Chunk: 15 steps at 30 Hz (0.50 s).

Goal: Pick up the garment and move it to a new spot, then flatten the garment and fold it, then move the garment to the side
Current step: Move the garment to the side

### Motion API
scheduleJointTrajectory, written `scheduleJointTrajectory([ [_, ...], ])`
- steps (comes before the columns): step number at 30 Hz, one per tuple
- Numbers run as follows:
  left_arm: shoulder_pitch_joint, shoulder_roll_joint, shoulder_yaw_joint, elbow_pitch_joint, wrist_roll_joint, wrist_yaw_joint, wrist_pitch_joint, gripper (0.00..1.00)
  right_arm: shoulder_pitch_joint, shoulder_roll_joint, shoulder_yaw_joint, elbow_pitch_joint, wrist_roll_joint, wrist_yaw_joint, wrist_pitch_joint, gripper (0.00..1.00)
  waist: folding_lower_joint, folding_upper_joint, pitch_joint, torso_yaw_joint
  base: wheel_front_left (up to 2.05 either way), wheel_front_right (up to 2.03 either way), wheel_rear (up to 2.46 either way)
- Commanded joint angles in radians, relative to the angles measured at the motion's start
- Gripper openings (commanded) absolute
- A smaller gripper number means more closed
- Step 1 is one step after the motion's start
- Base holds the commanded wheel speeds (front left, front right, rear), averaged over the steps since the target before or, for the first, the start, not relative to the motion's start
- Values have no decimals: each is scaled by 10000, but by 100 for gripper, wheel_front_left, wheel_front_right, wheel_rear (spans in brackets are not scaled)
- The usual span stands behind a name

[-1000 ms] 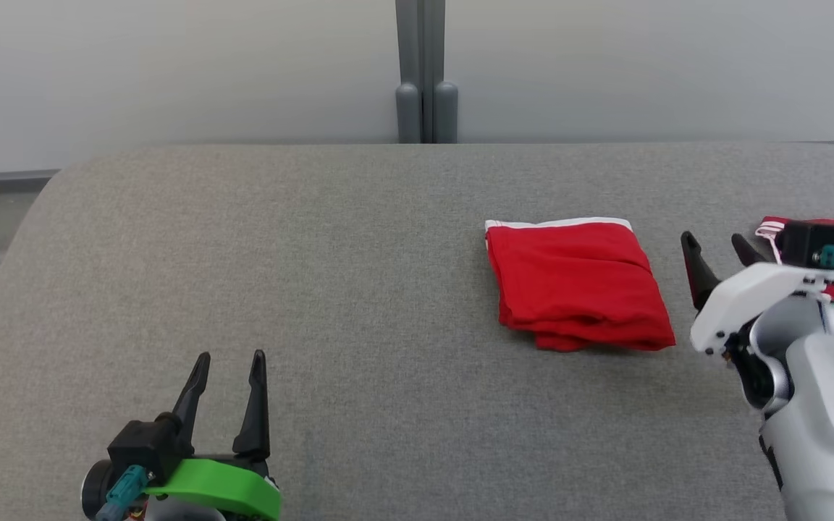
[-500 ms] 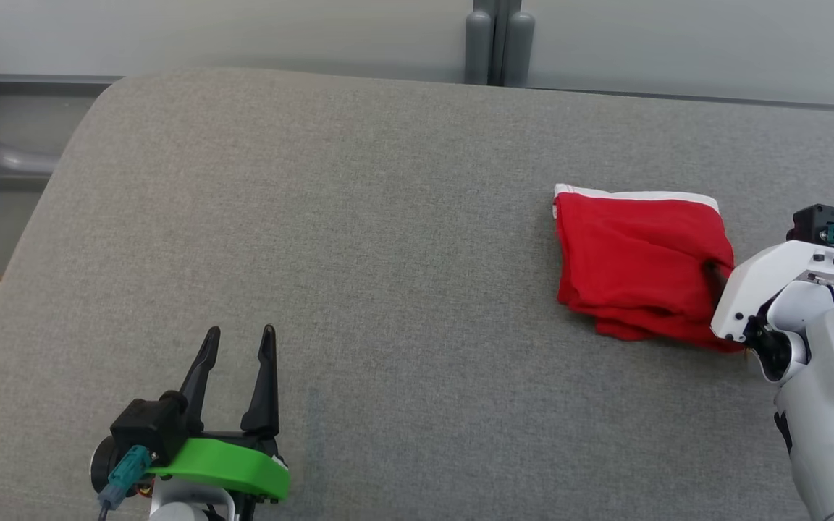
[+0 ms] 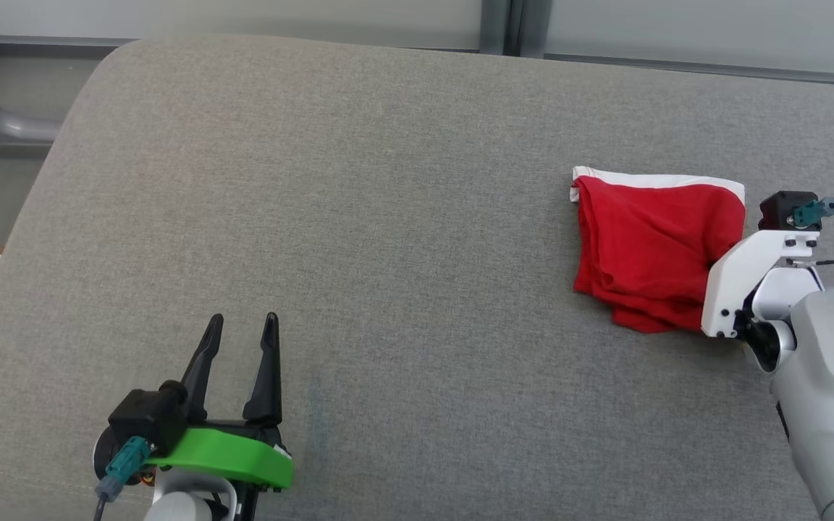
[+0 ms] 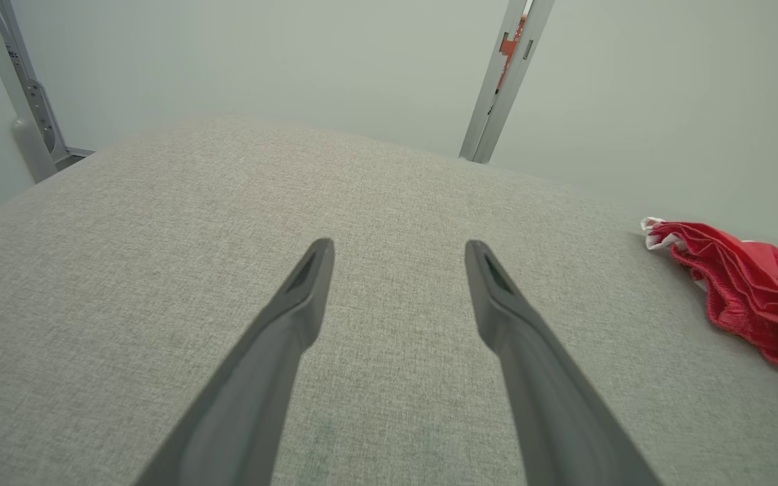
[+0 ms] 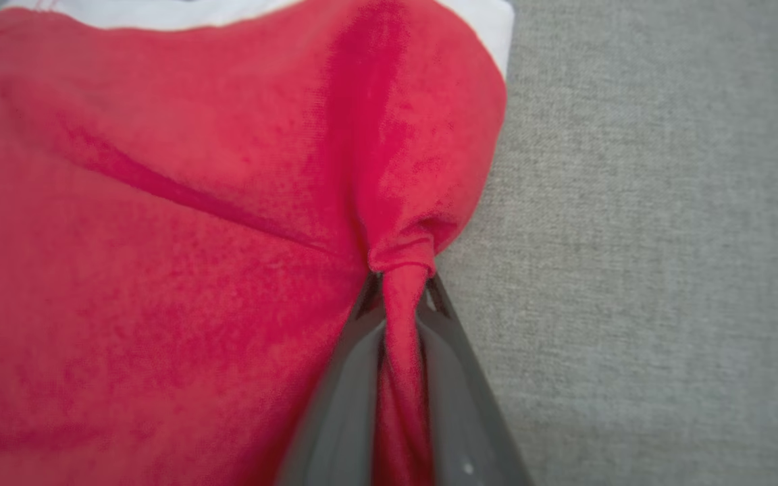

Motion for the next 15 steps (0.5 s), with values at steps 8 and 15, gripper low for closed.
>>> scheduleJointTrajectory([
  [8,-419,23,235,-649,-363,152,-25,100,-667,-1564,2933,-2227,162,-38,554,0,0,0,528,-1046,0,0,0],
  [15,-809,24,294,-878,-261,141,-26,100,-1311,-3481,4900,-4551,1341,-38,1579,0,0,0,1083,-2319,0,0,0],
])
